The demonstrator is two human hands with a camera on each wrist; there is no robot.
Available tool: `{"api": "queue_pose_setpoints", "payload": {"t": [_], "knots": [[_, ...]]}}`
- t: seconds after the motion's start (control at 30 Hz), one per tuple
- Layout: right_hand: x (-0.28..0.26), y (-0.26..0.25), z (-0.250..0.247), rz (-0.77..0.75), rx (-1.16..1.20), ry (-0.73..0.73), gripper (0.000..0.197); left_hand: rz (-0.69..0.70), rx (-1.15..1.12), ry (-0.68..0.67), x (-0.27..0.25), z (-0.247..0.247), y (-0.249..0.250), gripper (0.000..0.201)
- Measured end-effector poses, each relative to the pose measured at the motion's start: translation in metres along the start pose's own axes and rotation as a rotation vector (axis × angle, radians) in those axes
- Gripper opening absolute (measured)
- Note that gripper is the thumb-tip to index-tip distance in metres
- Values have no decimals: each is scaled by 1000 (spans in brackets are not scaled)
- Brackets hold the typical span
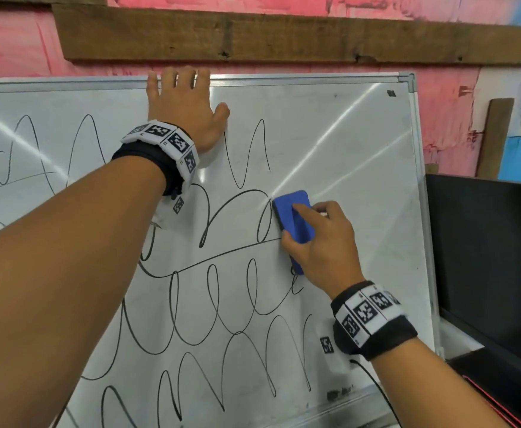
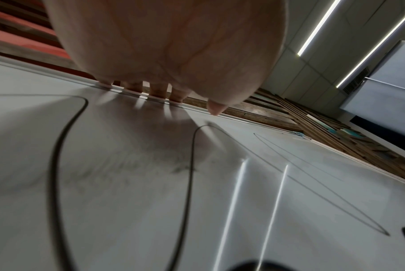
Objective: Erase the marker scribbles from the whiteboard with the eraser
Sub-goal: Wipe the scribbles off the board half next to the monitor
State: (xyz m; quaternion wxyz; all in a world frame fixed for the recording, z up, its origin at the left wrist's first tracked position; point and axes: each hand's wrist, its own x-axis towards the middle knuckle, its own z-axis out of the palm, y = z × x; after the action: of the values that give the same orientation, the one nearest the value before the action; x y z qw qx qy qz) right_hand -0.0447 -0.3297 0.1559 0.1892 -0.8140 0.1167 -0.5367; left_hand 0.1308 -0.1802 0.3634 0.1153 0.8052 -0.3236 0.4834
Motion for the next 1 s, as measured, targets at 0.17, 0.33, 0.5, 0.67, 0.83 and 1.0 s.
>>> {"api": "queue_pose_setpoints", "payload": {"t": [0.17, 0.33, 0.5, 0.67, 0.83, 1.0], "knots": [[-69, 27, 1, 32, -43, -90, 48, -21, 32, -54, 0, -5, 3, 69], [-99, 32, -3, 72, -60, -162, 47, -54, 31, -88, -3, -10, 9, 75], [-75, 22, -4, 92, -57, -135, 46, -68, 38, -108, -6, -12, 11, 82], [-75, 17, -3, 113, -43, -150, 46, -51, 47, -116, -15, -10, 10, 82], [-117, 28, -3, 157, -82, -283, 48, -56, -74, -125, -22, -11, 10, 84], [-122, 29, -11, 165, -105, -344, 49, -17, -182, -39, -44, -21, 22, 76]]}}
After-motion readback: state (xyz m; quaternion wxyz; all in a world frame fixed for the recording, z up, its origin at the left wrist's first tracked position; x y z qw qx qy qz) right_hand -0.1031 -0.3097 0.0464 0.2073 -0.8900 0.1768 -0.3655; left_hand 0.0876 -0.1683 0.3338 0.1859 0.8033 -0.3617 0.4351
